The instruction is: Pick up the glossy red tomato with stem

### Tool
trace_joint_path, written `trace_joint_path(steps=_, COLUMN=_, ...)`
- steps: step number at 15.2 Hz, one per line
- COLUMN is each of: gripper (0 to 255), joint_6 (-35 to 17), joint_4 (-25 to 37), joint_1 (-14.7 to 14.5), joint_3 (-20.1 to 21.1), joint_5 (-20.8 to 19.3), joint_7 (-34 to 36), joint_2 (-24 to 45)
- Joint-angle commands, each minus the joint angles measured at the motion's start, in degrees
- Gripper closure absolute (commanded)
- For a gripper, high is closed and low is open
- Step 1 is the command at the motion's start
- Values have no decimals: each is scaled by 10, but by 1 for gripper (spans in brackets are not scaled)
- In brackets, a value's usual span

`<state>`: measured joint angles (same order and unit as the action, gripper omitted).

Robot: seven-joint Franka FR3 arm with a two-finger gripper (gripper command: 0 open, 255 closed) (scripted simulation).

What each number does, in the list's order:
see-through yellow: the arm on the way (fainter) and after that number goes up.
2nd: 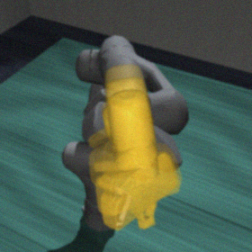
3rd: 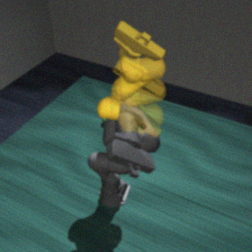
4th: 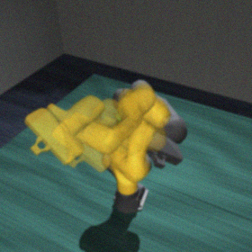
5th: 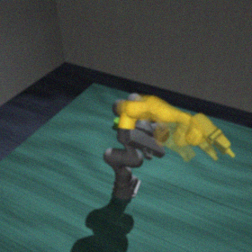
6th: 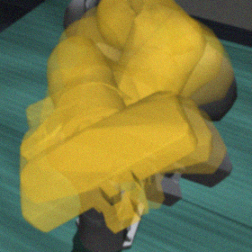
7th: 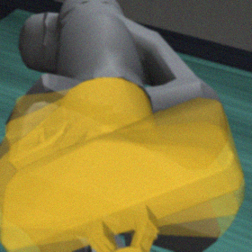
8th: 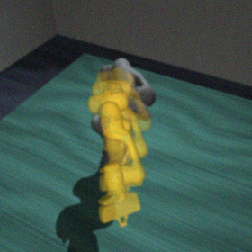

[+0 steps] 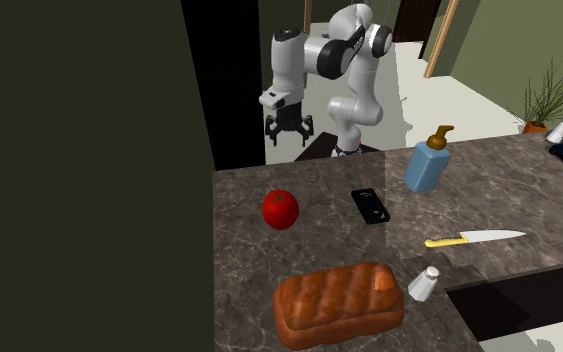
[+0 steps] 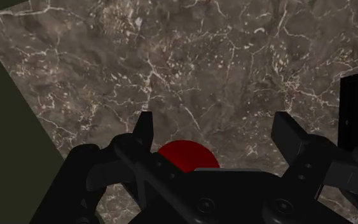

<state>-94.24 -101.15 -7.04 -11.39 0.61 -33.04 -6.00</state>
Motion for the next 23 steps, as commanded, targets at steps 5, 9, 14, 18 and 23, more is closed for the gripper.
trace_joint_path(steps=5, gripper=0, joint_6=23, joint_4=168, joint_1=-2, joint_3=1, joint_5=38, joint_7=-108, joint_2=147)
trace_joint_path(steps=9, gripper=0, joint_6=58, joint_4=307, joint_1=4, joint_3=13, joint_5=60, joint_7=-166, joint_2=251)
trace_joint_path(steps=14, gripper=0, joint_6=83, joint_4=416, joint_1=9, joint_3=27, joint_5=72, joint_7=-203, joint_2=335)
trace_joint_path(steps=18, gripper=0, joint_6=43, joint_4=362, joint_1=5, joint_3=27, joint_5=70, joint_7=-206, joint_2=321)
trace_joint_path(steps=23, gripper=255, joint_6=28, joint_4=341, joint_1=3, joint_3=27, joint_5=69, joint_7=-207, joint_2=315)
